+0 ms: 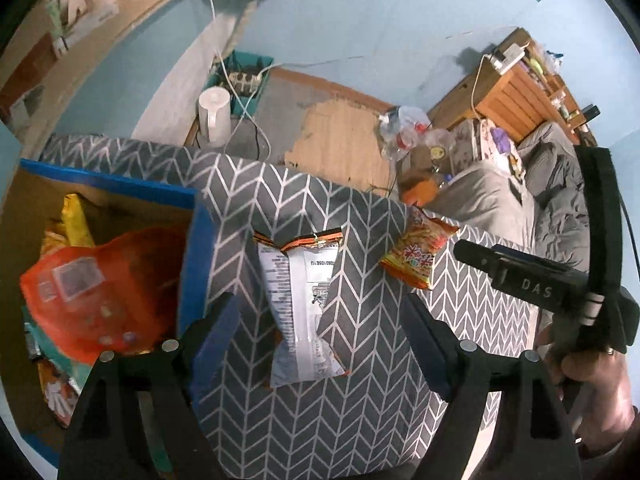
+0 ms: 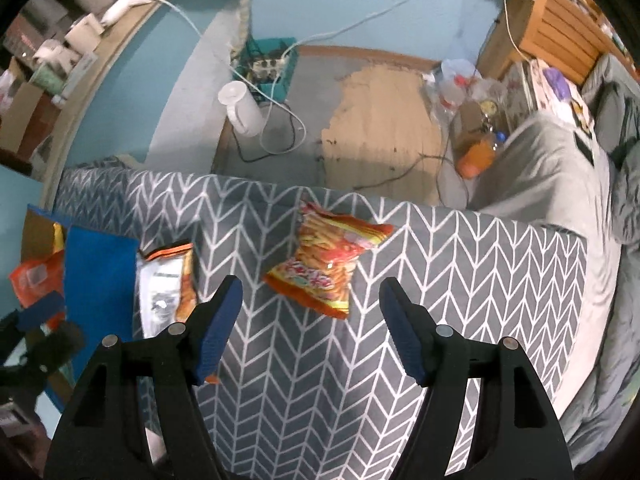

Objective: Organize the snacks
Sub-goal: 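Move both grippers back over the white bag and orange pack on the bed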

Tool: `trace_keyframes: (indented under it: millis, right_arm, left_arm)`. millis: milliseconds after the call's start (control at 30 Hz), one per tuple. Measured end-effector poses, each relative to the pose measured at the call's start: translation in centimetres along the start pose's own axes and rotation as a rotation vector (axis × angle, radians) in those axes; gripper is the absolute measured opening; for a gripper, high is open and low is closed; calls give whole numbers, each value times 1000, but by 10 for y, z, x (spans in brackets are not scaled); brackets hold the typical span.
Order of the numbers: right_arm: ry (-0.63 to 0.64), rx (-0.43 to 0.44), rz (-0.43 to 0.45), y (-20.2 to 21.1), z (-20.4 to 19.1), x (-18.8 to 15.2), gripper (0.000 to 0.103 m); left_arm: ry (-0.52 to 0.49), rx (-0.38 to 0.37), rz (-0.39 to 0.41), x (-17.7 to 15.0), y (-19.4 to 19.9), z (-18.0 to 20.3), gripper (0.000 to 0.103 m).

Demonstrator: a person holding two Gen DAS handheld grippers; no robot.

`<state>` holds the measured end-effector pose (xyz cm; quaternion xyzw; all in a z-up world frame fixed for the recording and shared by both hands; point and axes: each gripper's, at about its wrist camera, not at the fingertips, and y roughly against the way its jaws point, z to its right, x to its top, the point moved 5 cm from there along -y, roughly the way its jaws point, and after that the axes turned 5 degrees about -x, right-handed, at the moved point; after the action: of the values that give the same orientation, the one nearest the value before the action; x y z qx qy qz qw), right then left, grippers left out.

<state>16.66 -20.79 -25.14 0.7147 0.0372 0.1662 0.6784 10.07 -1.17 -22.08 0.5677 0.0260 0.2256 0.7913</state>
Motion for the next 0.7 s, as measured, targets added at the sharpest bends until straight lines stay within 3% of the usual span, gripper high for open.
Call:
trace_keyframes:
  millis: [367, 433, 533, 700]
  right_arm:
    - [-99, 43, -83, -43, 15, 12, 72]
    - [-108, 45, -100, -52, 15, 13, 72]
    - [-114, 35, -123, -65, 15, 15, 72]
    - [-116, 20, -151, -80, 15, 18, 72]
  left_arm:
    - [88, 42, -93, -5, -50, -11, 87]
    - [73, 87, -88, -5, -54, -11, 88]
    - [53, 66, -95, -7, -60, -4, 89]
    - [75, 92, -120, -9, -74, -6, 89]
